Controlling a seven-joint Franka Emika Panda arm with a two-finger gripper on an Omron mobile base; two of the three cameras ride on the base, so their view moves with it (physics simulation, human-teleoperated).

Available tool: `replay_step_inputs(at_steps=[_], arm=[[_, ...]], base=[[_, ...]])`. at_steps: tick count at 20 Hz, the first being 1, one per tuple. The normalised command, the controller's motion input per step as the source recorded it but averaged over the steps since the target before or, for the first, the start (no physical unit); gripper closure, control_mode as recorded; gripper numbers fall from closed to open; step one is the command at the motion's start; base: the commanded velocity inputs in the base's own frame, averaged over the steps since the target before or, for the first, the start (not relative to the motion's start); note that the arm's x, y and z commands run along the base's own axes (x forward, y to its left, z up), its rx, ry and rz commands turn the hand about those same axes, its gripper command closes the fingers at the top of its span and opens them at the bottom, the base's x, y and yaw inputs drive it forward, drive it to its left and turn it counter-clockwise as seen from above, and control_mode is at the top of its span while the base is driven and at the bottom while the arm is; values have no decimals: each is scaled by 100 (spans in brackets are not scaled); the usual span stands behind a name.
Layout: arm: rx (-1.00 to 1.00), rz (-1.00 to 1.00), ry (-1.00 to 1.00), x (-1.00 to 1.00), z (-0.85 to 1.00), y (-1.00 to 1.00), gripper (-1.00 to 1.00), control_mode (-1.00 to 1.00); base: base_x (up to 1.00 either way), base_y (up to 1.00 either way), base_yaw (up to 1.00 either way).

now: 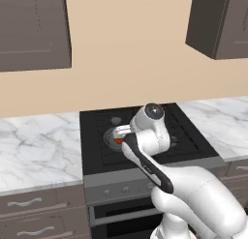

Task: Place the pan on the front left burner on the stove. Then place the tomato and the onion in the pan and turn on the front left burner.

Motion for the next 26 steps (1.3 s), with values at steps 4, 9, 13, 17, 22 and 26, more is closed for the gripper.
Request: replay_step_inputs(at_steps=[4,9,13,17,22,26], arm=[[1,-4,-18,-28,5,1,-100,-100],[3,-7,-18,-27,12,0,-100,-100],[4,-8,-19,-28,24,3,-100,-100],[3,-9,-16,-18,33,8,-100,-100],[3,-7,-15,-19,31,3,-100,-100],[1,-6,-12,-14,18,6,-100,-100]], base=[[0,0,0],[0,0,0],[0,0,0],[0,0,0],[0,0,0],[0,0,0]])
